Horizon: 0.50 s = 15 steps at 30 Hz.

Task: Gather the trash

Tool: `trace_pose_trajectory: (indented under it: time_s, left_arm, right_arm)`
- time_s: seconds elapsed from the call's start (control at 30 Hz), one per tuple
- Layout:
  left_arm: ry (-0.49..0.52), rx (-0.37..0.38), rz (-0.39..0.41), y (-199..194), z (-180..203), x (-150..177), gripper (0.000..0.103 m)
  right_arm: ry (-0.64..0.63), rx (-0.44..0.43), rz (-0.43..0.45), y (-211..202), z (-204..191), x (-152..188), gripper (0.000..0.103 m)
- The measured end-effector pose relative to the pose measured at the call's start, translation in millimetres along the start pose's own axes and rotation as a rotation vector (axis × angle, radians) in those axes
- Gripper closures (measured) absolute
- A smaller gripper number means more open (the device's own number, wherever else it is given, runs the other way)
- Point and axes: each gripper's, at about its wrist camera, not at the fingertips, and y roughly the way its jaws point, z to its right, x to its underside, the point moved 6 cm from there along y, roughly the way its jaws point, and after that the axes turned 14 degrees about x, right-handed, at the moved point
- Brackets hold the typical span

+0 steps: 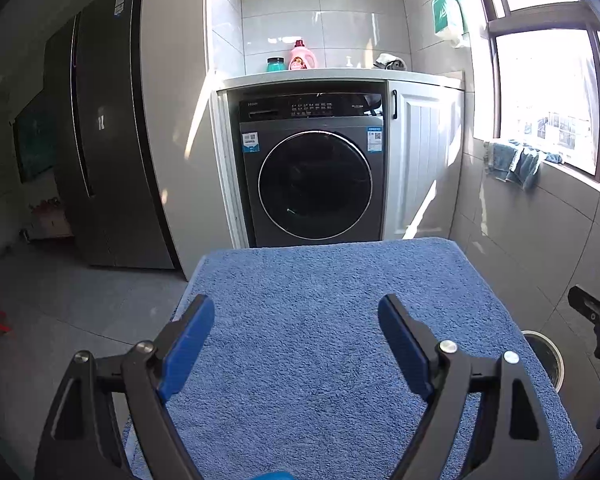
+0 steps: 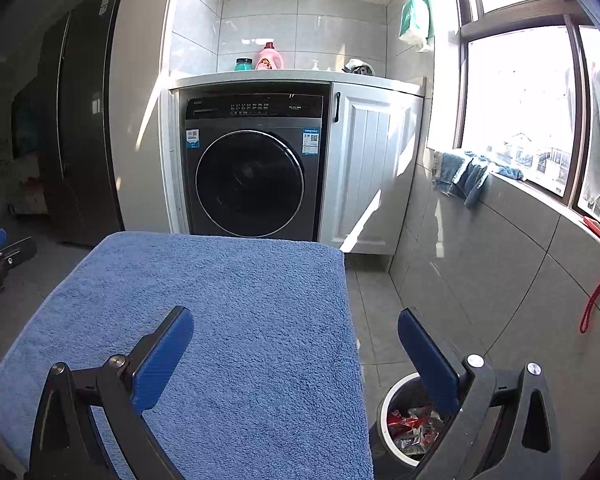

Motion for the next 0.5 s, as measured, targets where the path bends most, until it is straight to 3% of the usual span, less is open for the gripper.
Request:
trace_pose_trajectory:
  time_s: [0.5]
  left_arm:
    - [0.006,0.017,-0.008,7.7,-0.8,1.2,0.020]
  right_arm:
    - [0.009,0.036,0.020,-1.0,7.1,-7.8,0.000]
